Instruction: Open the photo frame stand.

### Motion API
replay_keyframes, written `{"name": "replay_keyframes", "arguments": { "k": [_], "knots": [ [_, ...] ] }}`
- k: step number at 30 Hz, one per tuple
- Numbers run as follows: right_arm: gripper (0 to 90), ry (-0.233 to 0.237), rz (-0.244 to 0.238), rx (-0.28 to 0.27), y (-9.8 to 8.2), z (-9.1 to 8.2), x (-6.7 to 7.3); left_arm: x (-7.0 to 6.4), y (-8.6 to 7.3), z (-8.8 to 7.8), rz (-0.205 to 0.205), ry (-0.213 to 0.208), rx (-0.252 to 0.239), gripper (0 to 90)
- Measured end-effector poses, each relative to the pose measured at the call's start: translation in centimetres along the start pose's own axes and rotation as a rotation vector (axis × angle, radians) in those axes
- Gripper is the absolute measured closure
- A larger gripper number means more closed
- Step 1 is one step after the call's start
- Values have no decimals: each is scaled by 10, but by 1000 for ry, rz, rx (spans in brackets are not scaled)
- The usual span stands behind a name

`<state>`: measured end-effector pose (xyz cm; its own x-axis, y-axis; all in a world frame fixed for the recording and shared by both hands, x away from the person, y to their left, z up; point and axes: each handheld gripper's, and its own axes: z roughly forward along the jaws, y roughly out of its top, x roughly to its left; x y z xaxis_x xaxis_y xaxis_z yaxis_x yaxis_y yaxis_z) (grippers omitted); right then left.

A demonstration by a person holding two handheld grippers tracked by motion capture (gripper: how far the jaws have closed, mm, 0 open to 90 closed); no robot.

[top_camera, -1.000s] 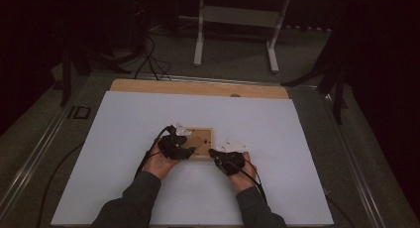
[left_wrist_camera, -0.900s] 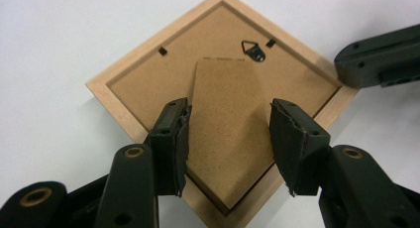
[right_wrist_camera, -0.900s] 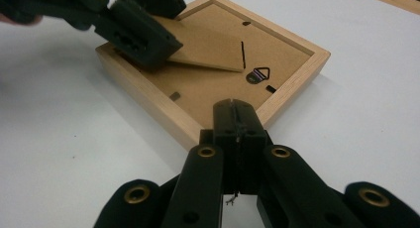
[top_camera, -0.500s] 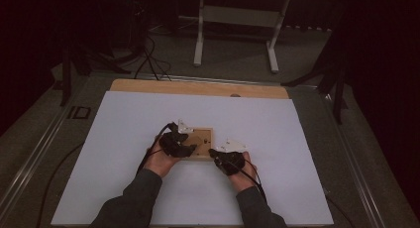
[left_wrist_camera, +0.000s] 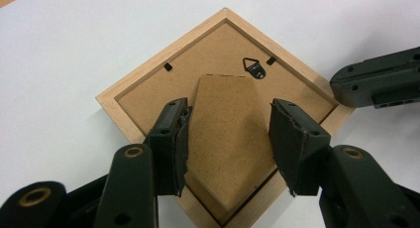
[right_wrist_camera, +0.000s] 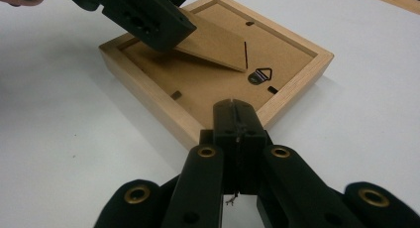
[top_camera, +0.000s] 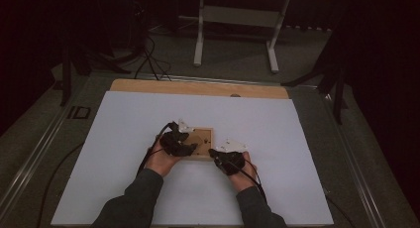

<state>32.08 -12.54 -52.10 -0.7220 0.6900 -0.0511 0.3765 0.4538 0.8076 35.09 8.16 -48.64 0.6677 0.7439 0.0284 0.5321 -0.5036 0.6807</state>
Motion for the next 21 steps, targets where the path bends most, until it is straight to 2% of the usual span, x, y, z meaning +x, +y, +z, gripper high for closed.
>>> {"name": "replay_keyframes", "arguments": {
  "k": [3,4,6,11,16,21],
  "knots": [
    [898,2,-3,0,0,0,0,1,0,0,-5,-8,-4,507],
    [898,3,-2,-1,0,0,0,3,0,-3,-21,-25,-22,505],
    [898,1,-4,-1,0,0,0,4,0,-5,-26,-30,-32,484],
    [898,0,-5,-1,0,0,0,6,0,-15,-23,-24,-63,491],
    [898,-4,-8,-1,0,0,0,10,-2,-30,-21,-6,-99,642],
    [898,-3,-7,-1,0,0,0,11,-7,-35,-20,-11,-96,827]
  ]
}}
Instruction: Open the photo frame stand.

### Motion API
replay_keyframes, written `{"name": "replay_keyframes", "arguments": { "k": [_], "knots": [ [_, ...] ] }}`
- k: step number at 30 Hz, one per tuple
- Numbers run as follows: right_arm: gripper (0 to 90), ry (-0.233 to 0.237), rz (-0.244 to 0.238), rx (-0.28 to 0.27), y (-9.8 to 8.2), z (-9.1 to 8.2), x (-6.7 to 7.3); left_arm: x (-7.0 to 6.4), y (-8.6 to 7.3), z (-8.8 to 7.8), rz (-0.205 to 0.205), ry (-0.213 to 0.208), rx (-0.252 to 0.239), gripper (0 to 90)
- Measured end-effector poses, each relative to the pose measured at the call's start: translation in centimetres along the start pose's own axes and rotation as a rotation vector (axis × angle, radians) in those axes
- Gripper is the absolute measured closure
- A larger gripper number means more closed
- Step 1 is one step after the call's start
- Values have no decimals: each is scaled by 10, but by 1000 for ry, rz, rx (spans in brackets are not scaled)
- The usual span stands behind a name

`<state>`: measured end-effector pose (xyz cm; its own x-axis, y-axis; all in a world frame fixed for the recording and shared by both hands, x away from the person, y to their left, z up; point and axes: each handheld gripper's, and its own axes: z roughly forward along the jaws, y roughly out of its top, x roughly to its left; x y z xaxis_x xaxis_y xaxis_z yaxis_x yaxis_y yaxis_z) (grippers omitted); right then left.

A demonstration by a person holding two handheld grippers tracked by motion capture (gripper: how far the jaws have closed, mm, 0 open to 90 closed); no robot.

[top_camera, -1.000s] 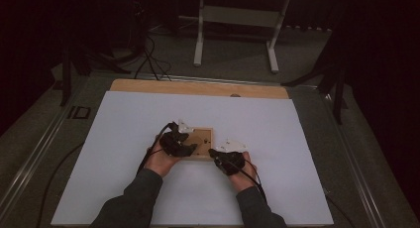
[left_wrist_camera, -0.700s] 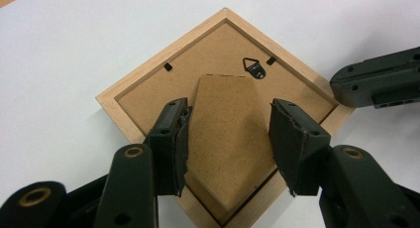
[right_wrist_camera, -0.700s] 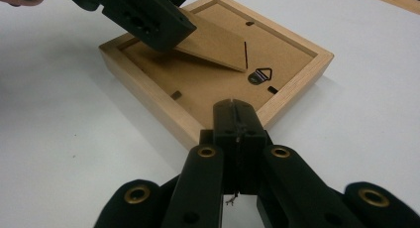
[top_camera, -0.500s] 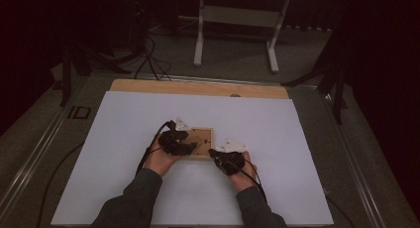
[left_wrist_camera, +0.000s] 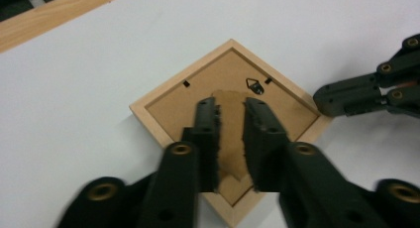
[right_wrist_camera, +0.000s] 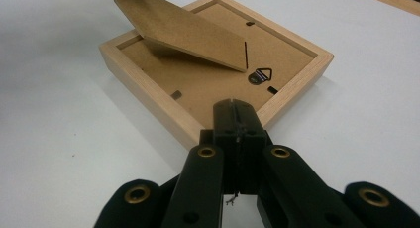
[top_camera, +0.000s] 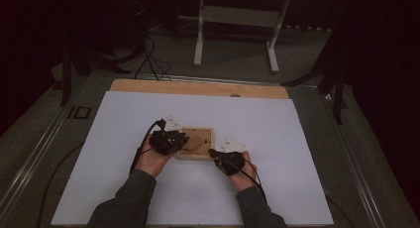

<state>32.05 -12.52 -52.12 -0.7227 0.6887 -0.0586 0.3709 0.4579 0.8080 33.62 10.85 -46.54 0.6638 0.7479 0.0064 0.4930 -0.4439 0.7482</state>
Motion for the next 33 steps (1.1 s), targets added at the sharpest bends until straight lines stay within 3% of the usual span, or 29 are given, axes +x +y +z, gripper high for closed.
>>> {"name": "replay_keyframes", "arguments": {
  "k": [3,15,24,33],
  "knots": [
    [898,-1,-3,-1,0,0,0,2,-9,-2,-3,-2,19,889],
    [898,0,3,-1,0,0,0,6,-32,0,-16,-3,70,893],
    [898,-11,-17,1,0,0,2,1,-32,10,1,-9,97,893],
    [898,-10,-23,2,0,0,1,-7,-19,9,14,-29,64,892]
  ]
}}
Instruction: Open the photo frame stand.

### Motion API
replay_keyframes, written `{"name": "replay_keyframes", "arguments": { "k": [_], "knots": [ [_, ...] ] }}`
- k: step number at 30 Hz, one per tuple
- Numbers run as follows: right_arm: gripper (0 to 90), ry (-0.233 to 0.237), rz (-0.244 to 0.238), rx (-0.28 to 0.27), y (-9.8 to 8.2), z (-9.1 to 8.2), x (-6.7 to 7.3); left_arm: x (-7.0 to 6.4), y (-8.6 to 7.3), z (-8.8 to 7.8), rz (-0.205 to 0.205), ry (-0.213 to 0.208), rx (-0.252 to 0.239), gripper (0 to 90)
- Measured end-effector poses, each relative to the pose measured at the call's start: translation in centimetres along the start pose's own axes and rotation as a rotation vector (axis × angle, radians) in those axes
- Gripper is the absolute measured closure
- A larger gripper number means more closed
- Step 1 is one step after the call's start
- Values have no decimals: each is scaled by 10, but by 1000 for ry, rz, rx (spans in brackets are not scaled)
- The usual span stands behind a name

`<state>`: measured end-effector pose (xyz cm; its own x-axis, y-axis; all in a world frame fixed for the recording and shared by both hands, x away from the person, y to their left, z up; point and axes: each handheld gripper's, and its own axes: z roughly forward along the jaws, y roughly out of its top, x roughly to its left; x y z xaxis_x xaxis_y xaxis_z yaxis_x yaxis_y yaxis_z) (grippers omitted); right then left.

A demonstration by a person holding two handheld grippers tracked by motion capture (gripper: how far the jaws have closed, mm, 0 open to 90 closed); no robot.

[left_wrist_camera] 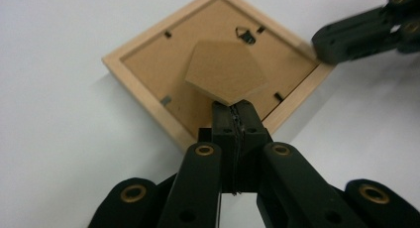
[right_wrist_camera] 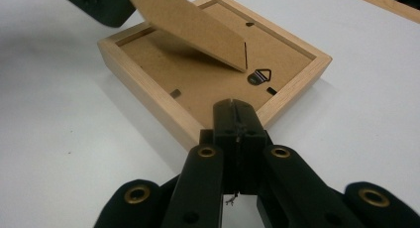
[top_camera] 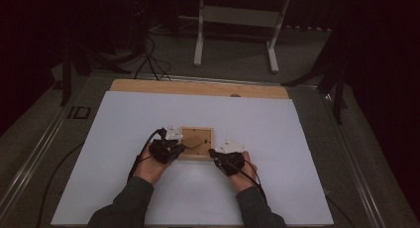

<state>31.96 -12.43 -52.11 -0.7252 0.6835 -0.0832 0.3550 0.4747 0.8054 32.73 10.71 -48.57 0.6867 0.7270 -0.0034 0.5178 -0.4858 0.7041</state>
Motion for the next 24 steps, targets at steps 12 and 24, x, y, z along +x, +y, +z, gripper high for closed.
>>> {"name": "replay_keyframes", "arguments": {
  "k": [12,24],
  "knots": [
    [898,-6,-13,3,0,0,0,-3,14,3,-17,-32,18,866],
    [898,-5,-11,6,0,0,0,1,13,4,-41,-48,21,796]
  ]
}}
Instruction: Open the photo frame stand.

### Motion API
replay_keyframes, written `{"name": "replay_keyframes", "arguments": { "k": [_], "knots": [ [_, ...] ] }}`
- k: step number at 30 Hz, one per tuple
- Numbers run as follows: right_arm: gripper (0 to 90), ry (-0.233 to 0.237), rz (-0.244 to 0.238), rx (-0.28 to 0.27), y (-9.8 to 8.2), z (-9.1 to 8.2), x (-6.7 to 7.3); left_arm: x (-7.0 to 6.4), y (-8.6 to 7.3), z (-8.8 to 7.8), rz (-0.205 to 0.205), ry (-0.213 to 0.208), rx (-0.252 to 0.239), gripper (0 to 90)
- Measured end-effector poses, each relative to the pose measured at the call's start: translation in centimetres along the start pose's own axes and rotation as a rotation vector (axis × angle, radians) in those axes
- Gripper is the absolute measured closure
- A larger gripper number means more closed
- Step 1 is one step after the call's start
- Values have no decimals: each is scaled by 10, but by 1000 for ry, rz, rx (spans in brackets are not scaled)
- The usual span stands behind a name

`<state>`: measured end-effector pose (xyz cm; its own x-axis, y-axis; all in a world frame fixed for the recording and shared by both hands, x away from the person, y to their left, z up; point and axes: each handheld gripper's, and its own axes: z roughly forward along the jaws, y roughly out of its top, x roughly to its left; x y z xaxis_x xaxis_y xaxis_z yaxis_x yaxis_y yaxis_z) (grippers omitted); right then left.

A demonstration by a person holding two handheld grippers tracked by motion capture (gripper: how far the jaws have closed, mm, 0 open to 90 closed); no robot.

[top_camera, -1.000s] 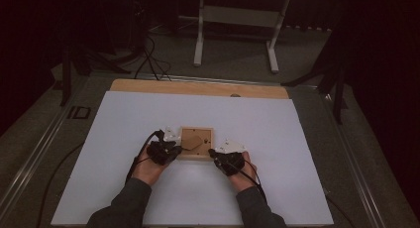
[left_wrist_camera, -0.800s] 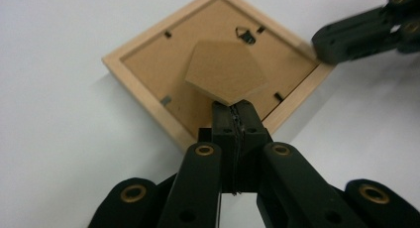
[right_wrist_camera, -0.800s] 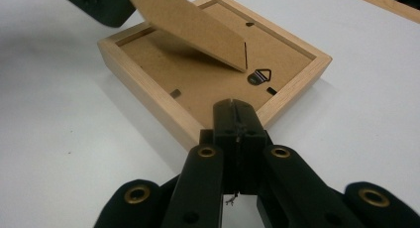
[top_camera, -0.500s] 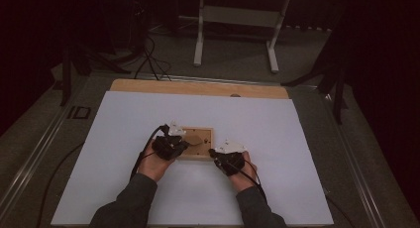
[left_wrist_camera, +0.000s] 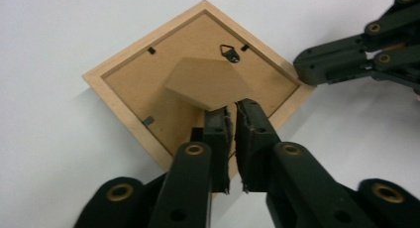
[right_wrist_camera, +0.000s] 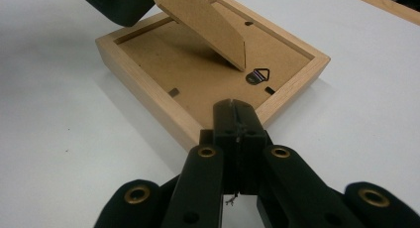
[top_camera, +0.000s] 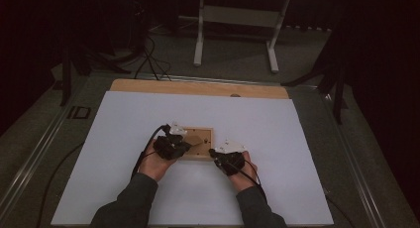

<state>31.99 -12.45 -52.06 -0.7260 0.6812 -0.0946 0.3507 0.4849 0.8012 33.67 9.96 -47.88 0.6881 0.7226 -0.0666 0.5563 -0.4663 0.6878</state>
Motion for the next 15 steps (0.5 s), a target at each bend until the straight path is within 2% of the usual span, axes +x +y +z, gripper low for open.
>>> {"name": "replay_keyframes", "arguments": {
  "k": [1,2,3,6,10,11,12,15],
  "knots": [
    [898,0,-2,0,0,0,0,2,0,0,-19,-4,1,765],
    [898,0,-2,0,0,0,0,2,0,0,-19,-4,1,733],
    [898,-1,-2,0,0,0,0,4,0,0,-32,-35,5,691],
    [898,-1,-1,-2,0,0,0,4,0,1,-37,-48,5,596],
    [898,-3,-4,-2,0,0,0,6,2,4,-65,-78,11,554],
    [898,-3,-3,-2,0,0,0,8,3,6,-87,-93,12,545],
    [898,-3,-3,-2,0,0,0,8,3,6,-87,-93,12,540],
    [898,-2,-3,-1,0,0,0,13,4,8,-125,-112,16,525]
  ]
}}
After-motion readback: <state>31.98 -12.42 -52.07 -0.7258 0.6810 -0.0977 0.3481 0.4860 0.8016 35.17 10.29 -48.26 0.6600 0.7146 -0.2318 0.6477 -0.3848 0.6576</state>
